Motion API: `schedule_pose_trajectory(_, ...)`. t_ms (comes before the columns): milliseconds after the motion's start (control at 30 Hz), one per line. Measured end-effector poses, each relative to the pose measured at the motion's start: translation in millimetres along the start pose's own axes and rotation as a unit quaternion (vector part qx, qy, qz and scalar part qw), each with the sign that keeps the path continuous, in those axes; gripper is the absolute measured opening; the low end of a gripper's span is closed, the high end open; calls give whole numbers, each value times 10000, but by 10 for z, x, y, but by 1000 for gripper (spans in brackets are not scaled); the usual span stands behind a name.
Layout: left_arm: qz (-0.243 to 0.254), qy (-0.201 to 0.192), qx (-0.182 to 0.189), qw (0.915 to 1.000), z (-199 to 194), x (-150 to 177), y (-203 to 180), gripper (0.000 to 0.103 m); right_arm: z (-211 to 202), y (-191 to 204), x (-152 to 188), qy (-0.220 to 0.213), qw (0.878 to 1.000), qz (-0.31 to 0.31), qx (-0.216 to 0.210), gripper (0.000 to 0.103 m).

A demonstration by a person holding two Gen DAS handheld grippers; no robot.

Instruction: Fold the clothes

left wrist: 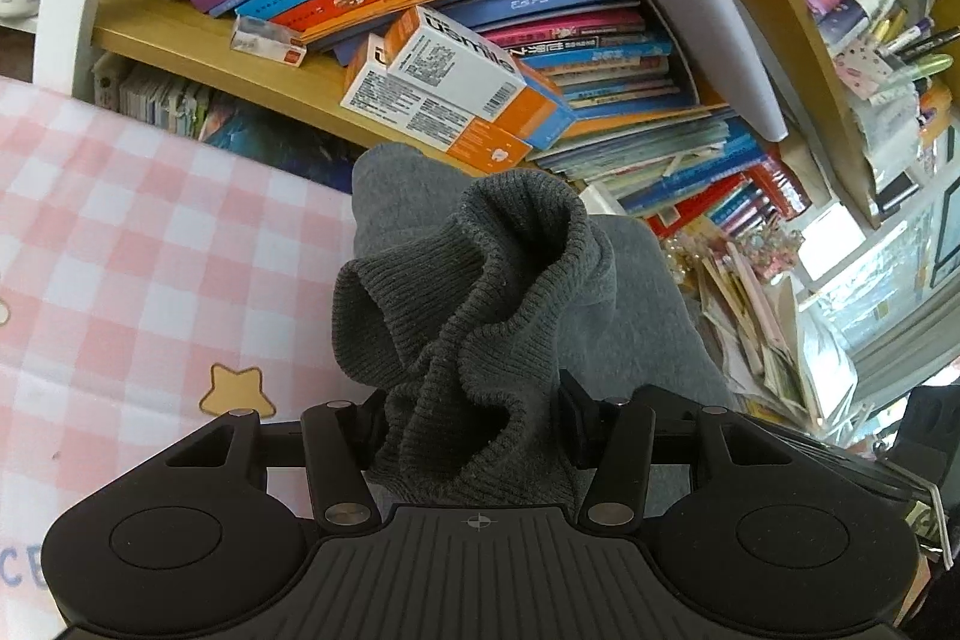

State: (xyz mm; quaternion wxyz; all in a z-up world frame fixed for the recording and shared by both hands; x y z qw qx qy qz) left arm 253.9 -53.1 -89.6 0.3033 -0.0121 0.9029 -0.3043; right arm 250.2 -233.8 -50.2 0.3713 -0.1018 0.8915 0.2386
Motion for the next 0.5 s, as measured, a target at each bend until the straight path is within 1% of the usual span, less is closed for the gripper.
schedule_pose_trajectory(100,-7,19,-31,10000,77,-23,24,51,75,-47,2,49,10000,27,29,32)
schedule_pose_trajectory(300,-47,168,-143,9997,206,47,115,51,205,-126,79,205,9995,232,44,32)
schedule_pose_trajectory(367,-46,211,-207,9996,227,70,152,56,214,-149,113,216,9991,357,45,34)
schedule_pose_trajectory(433,-26,183,-279,9994,212,66,172,58,207,-172,143,204,9987,459,46,39)
schedule_pose_trajectory(467,-8,159,-314,9994,200,61,178,61,199,-182,153,198,9986,479,67,39)
schedule_pose_trajectory(500,9,136,-350,9993,187,55,183,63,187,-192,159,191,9986,487,97,43)
Point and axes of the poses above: each gripper's, at about its wrist camera, not at the fingertips, and z roughly the way its jaws point, y to its left, x to its underside, the point moved 8 cm from there along z, roughly the way its jaws point, and after that the axes turned 3 degrees about -x, right-handed, at the moved point
